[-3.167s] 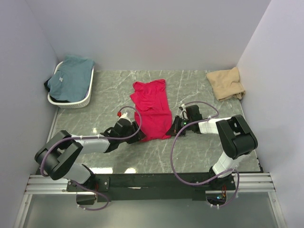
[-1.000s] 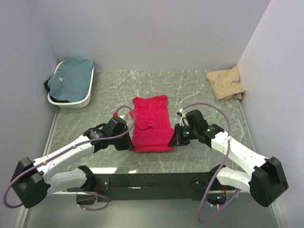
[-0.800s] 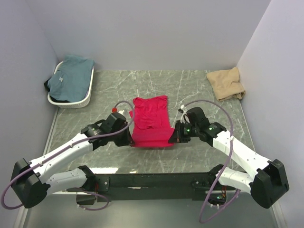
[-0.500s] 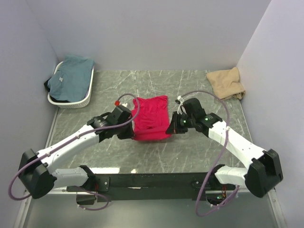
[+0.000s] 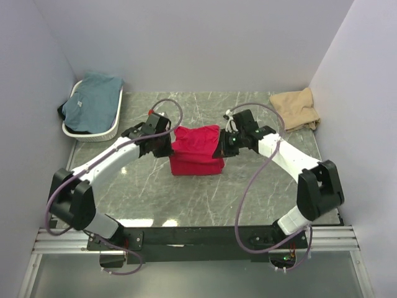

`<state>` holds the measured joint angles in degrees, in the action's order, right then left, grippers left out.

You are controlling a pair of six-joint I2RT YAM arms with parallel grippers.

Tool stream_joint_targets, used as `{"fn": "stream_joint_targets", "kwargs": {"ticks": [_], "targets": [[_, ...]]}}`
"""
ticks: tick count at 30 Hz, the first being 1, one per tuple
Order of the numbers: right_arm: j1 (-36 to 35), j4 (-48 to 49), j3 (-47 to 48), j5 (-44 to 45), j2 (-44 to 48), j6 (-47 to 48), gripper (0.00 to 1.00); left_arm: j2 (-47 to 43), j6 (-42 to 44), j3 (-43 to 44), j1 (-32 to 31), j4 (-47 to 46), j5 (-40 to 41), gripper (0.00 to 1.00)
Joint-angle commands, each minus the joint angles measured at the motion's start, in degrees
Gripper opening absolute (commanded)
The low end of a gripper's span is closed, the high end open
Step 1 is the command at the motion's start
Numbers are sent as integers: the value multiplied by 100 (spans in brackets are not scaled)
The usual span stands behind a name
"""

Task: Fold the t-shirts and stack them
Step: Fold the tshirt

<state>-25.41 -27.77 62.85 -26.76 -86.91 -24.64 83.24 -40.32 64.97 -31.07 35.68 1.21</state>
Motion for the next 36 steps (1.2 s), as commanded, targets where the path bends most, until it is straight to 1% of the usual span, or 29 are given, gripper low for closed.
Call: {"fn": "stream_joint_targets", "kwargs": {"ticks": [1,5,14,18,22,26,28,29,30,31,32,33,35,36], "targets": [[273,26,684,-197,-544,319,2,481,524,647,259,-254,-69,1],[431,-97,1324,-355,-1081,399,2,1061,674,1035,452,-325,-262,1],[695,-439,2740,-584,-2259,513,2,1993,973,2045,1041,-404,-665,1],[818,-554,3382,-751,-2847,548,2,2336,1087,2563,1199,-421,-745,1],[915,-747,4241,-856,-3392,566,3,2757,1096,2775,1358,-545,-947,1],[959,-861,4876,-936,-3964,548,4,3101,1105,2951,1472,-729,-1097,1],[1002,-844,5113,-962,-4228,487,6,3294,1079,3039,1498,-790,-1193,2],[1020,-862,5193,-988,-4324,461,7,3373,1061,3057,1533,-826,-1254,7],[1046,-844,5254,-989,-4473,408,10,3452,1035,3109,1560,-887,-1325,11],[1064,-835,5359,-989,-4544,390,16,3575,1026,3127,1569,-948,-1473,17],[1082,-792,5378,-963,-4597,364,21,3646,1000,3118,1578,-1080,-1492,39],[1108,-687,5352,-919,-4650,294,28,3725,956,3214,1595,-1133,-1545,48],[1161,-476,5326,-787,-4686,267,47,3901,964,3267,1630,-1370,-1677,57],[1187,-336,5247,-604,-4651,180,50,3971,938,3433,1657,-1362,-1686,59]]}}
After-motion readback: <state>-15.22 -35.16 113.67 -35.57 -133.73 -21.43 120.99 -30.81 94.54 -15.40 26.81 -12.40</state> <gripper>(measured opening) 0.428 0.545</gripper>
